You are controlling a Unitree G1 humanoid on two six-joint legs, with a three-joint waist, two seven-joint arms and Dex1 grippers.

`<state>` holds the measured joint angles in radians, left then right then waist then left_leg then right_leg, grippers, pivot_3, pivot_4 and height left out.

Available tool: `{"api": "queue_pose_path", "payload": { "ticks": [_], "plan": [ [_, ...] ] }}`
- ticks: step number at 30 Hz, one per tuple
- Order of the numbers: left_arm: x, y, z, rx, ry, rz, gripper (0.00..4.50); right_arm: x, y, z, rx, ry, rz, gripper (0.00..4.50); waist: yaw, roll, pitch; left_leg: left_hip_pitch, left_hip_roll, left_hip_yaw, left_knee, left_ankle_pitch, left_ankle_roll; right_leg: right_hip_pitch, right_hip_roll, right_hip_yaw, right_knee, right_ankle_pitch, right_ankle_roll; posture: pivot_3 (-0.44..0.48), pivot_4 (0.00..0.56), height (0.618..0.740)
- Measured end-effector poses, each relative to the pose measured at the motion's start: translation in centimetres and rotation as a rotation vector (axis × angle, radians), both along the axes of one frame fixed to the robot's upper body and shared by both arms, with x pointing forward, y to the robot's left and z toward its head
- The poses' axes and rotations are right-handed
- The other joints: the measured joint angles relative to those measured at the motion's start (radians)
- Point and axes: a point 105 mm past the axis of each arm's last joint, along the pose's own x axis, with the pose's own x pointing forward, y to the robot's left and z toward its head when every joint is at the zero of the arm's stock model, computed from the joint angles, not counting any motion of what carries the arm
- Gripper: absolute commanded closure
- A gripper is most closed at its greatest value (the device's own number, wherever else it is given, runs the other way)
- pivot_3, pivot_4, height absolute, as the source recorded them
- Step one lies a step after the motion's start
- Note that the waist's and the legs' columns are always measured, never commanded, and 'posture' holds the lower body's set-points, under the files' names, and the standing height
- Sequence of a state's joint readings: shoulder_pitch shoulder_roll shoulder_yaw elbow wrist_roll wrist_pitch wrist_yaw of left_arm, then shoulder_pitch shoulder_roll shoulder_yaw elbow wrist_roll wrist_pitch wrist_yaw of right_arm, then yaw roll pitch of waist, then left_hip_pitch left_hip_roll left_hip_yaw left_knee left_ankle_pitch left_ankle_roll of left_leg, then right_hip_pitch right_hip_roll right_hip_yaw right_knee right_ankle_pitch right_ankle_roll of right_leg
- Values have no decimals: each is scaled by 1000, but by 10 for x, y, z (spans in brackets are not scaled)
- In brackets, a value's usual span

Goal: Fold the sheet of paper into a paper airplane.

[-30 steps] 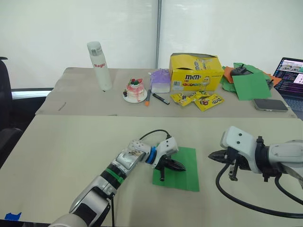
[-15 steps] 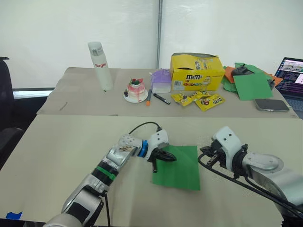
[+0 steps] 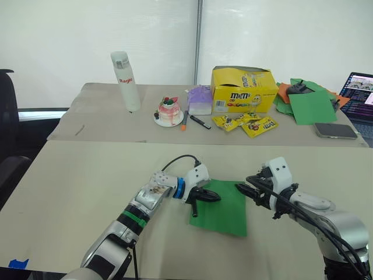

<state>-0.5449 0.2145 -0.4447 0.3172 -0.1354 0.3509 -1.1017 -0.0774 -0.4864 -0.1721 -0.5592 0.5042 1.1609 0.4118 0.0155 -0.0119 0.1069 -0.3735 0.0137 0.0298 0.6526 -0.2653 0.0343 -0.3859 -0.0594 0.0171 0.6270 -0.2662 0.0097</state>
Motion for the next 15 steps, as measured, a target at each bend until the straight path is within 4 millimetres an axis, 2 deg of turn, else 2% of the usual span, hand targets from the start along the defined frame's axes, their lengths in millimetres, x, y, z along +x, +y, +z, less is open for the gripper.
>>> {"api": "queue_pose_path", "payload": {
  "ticks": [4,9,13,15],
  "plan": [
    [0,0,0,0,-1,0,4500,-4,6,-5,58,40,-1,1606,-1,0,0,0,0,0,0,0,0,0,0,0,0,0,0,0,150,738],
    [0,1,0,1,-2,1,4500,-5,8,-6,118,56,-12,3093,-2,0,0,0,0,0,0,0,0,0,0,0,0,0,0,0,150,738],
    [0,2,0,4,0,3,4500,-4,4,-3,55,29,16,4477,-4,0,0,0,0,0,0,0,0,0,0,0,0,0,0,0,150,738],
    [1,5,2,13,9,12,4500,-3,3,1,-20,-11,71,4477,-7,0,0,0,0,0,0,0,0,0,1,0,0,0,0,0,150,738]
  ]
}}
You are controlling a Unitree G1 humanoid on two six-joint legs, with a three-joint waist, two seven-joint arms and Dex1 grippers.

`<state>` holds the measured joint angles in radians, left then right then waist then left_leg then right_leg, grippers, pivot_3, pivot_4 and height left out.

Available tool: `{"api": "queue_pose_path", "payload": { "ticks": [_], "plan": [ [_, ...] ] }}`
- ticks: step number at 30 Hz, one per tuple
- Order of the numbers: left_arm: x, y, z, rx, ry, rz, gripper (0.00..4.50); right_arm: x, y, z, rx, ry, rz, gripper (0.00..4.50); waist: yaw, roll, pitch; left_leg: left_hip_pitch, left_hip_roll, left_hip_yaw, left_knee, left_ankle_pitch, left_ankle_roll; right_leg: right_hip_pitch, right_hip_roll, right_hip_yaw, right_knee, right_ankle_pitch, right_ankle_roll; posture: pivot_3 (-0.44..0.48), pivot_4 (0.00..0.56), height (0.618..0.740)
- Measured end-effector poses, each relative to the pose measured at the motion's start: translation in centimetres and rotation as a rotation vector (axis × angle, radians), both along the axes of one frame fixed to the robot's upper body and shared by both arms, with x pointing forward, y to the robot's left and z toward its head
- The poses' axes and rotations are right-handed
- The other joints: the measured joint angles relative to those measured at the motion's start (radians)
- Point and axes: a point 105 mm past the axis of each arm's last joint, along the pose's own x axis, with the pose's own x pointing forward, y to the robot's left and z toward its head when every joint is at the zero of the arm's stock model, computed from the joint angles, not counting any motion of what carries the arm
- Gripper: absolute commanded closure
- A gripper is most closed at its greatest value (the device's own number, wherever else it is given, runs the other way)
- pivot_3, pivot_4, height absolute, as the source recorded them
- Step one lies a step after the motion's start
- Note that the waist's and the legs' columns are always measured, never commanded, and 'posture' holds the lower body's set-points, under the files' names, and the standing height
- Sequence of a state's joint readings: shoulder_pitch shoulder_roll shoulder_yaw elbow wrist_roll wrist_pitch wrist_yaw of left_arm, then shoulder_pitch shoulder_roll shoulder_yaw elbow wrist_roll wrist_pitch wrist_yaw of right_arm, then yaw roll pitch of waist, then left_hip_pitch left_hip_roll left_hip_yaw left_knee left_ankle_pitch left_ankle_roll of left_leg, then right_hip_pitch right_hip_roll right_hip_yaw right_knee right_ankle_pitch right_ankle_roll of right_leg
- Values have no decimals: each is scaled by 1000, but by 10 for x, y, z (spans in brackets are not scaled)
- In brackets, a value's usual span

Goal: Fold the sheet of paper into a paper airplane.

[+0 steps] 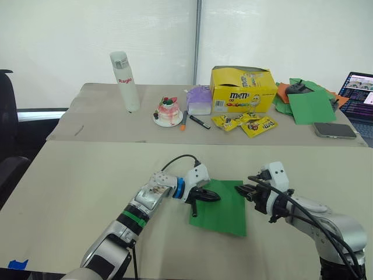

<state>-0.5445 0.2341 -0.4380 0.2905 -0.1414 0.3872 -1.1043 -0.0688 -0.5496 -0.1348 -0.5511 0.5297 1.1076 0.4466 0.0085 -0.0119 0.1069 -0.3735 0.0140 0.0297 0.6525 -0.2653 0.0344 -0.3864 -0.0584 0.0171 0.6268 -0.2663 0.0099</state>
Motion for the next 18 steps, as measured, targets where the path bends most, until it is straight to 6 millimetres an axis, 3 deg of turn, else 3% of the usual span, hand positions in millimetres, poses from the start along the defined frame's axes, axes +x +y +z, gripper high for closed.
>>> {"api": "queue_pose_path", "payload": {
  "ticks": [10,18],
  "plan": [
    [11,22,43,-56,-27,49,4500,16,12,12,-205,-177,273,4477,-5,-1,1,0,0,0,-1,0,0,-1,1,0,0,0,0,0,150,738],
    [15,25,44,-49,-32,79,4500,31,28,19,-321,-322,457,4477,0,-1,1,0,0,0,-1,0,0,-1,1,1,0,0,0,0,150,738]
  ]
}}
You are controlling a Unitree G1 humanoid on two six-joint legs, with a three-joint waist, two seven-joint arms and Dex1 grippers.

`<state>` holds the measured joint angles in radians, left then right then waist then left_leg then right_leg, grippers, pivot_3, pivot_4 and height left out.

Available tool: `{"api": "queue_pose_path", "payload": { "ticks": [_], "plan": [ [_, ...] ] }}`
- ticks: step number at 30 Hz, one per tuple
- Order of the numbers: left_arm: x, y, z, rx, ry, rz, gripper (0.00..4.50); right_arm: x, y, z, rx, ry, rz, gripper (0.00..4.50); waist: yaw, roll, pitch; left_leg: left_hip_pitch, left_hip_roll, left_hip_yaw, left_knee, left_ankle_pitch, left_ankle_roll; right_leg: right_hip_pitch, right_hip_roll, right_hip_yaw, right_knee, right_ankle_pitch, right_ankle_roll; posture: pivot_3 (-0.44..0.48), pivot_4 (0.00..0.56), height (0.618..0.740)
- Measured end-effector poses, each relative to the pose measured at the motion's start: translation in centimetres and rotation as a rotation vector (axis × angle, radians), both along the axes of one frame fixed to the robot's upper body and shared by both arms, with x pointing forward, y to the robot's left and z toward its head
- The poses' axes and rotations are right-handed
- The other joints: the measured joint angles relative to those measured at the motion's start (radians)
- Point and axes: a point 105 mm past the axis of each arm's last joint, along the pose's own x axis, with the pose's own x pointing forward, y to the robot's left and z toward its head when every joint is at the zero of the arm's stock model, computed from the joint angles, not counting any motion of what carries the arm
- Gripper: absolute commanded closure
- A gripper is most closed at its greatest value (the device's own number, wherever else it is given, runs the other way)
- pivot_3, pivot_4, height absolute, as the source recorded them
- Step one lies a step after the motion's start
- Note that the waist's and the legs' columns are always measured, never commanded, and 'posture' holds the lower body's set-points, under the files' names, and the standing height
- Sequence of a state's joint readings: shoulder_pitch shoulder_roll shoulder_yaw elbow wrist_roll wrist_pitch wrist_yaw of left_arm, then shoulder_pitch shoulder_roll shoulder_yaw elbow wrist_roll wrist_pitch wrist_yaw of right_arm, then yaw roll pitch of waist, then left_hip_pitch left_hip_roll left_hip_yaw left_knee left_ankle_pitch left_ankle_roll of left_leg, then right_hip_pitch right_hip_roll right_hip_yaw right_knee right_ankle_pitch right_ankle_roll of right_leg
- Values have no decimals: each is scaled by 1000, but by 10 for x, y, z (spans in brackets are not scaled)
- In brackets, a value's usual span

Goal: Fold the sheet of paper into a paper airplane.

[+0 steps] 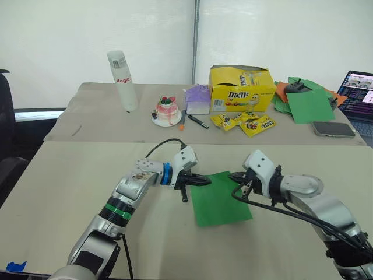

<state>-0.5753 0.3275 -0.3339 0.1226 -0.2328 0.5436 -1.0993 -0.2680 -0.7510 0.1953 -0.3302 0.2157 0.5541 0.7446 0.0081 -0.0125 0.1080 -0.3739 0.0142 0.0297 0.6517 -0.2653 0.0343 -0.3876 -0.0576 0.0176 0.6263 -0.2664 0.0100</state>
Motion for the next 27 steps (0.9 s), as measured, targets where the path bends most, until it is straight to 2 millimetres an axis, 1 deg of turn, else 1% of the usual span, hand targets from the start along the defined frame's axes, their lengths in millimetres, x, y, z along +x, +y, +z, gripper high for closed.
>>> {"api": "queue_pose_path", "payload": {
  "ticks": [2,6,9,13,15,18,21,25,27],
  "plan": [
    [-1,0,-6,16,7,11,4500,0,3,-1,-38,-37,49,4477,1,0,0,0,0,0,0,0,0,0,0,0,0,0,0,0,150,738],
    [-5,2,-22,52,38,26,4500,-4,6,-10,-104,-73,112,4477,3,0,0,0,0,0,0,0,0,0,0,0,0,0,0,0,150,738],
    [-7,3,-26,60,53,30,4500,-9,5,-17,-128,-91,122,4477,3,0,0,0,0,0,0,0,0,0,-1,0,0,0,0,0,150,738],
    [-8,7,-31,69,67,44,4500,-19,9,-27,-127,-94,132,4477,3,0,0,0,0,0,0,0,0,0,-1,0,1,0,0,0,150,738],
    [-8,8,-31,72,67,47,4500,-22,9,-32,-152,-104,138,4477,4,0,0,0,0,0,0,0,0,0,-1,0,1,0,0,0,150,738],
    [-7,9,-31,73,65,51,4500,-29,17,-44,-189,-124,169,4477,3,0,0,1,0,0,0,0,0,0,0,0,1,0,0,0,150,738],
    [-5,7,-26,52,65,54,4500,-30,21,-44,-215,-170,186,4477,2,0,0,1,0,0,0,0,0,0,0,0,1,0,0,0,150,738],
    [3,1,-11,5,49,58,4500,-30,22,-45,-235,-194,198,4477,2,0,0,1,0,0,1,0,0,1,0,0,1,0,0,0,150,738],
    [7,-3,-8,-2,43,64,4500,-30,22,-45,-240,-202,201,4477,2,0,0,1,0,0,1,0,0,1,0,0,1,0,0,0,150,738]
  ]
}}
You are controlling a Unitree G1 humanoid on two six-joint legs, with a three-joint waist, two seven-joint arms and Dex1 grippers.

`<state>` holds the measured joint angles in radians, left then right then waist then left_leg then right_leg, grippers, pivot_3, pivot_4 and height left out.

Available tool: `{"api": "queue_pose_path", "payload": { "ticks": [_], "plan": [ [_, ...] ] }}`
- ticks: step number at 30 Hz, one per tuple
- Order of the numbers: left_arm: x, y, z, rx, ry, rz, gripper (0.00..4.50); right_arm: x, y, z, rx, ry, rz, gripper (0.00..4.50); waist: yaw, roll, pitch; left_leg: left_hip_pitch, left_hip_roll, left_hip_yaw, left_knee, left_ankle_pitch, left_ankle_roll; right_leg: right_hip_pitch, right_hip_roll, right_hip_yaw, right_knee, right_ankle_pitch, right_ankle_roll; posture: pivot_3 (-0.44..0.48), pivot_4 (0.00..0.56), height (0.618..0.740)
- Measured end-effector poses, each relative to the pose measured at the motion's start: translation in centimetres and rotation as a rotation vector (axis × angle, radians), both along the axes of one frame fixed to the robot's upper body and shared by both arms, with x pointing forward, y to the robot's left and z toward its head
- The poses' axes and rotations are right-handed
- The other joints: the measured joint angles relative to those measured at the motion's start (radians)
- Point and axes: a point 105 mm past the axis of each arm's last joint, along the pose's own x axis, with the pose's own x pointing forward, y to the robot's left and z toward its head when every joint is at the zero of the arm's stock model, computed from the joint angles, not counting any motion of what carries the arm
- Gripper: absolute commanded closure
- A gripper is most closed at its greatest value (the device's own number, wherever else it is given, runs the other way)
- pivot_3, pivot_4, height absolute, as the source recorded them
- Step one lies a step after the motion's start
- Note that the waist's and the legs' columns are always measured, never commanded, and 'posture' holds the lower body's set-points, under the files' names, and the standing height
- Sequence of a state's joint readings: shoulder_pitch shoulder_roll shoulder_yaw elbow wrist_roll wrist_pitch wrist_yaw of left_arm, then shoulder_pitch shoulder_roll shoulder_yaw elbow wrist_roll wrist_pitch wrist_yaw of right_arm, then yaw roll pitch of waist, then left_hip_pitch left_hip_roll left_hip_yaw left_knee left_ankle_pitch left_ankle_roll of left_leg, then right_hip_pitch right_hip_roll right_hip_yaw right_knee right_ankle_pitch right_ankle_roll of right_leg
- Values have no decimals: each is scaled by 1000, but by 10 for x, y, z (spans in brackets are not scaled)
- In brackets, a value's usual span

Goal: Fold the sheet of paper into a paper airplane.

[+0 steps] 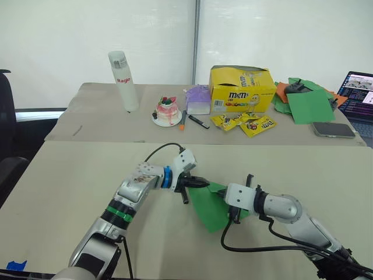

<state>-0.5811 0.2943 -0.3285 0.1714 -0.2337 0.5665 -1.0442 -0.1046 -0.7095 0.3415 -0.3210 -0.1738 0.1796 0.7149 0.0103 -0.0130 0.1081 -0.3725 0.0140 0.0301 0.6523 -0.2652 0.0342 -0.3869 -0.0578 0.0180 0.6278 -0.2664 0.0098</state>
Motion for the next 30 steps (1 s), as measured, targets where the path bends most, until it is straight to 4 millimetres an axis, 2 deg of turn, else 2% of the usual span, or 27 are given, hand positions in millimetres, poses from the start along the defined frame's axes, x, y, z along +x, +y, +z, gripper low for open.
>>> {"api": "queue_pose_path", "payload": {
  "ticks": [6,11,16,18,21,22,23,27,30],
  "plan": [
    [9,-16,0,7,-24,29,4500,0,0,0,-8,-9,-3,4477,0,0,0,0,0,0,0,0,0,0,0,0,0,0,0,0,150,738],
    [22,-26,21,21,-103,41,4500,-1,1,0,-5,-15,-5,4477,0,0,0,0,0,0,0,0,0,0,0,0,0,0,0,0,150,738],
    [16,-34,11,88,-87,13,4500,-1,2,-1,-6,-21,-8,4477,0,-1,0,0,0,0,0,0,0,0,1,0,0,0,0,0,150,738],
    [21,-40,23,72,-94,28,4500,-1,2,-1,-8,-25,-11,4477,0,-3,2,0,0,0,1,0,0,0,1,0,1,0,0,0,150,738],
    [35,-43,63,41,-198,47,4500,-1,3,-1,-5,-25,-11,4477,-2,-3,1,1,-1,0,1,0,0,1,2,1,1,0,0,0,150,738],
    [37,-42,70,36,-217,49,4500,-1,3,-2,-5,-24,-12,4477,-4,-2,1,1,0,0,1,0,0,1,2,1,0,0,0,0,150,738],
    [36,-43,69,32,-213,48,4500,-1,3,-2,-5,-23,-12,4477,-4,-2,1,1,0,0,1,0,0,1,2,2,0,-1,0,0,150,738],
    [26,-52,47,42,-122,32,4500,-1,3,-2,1,-24,-18,4477,-4,-1,1,2,0,0,1,0,0,1,2,2,2,-2,-1,0,150,738],
    [23,-60,46,51,-122,19,4500,-1,3,-2,4,-24,-22,4477,-4,-3,1,2,0,0,1,0,0,1,2,2,2,-2,-1,0,150,738]
  ]
}}
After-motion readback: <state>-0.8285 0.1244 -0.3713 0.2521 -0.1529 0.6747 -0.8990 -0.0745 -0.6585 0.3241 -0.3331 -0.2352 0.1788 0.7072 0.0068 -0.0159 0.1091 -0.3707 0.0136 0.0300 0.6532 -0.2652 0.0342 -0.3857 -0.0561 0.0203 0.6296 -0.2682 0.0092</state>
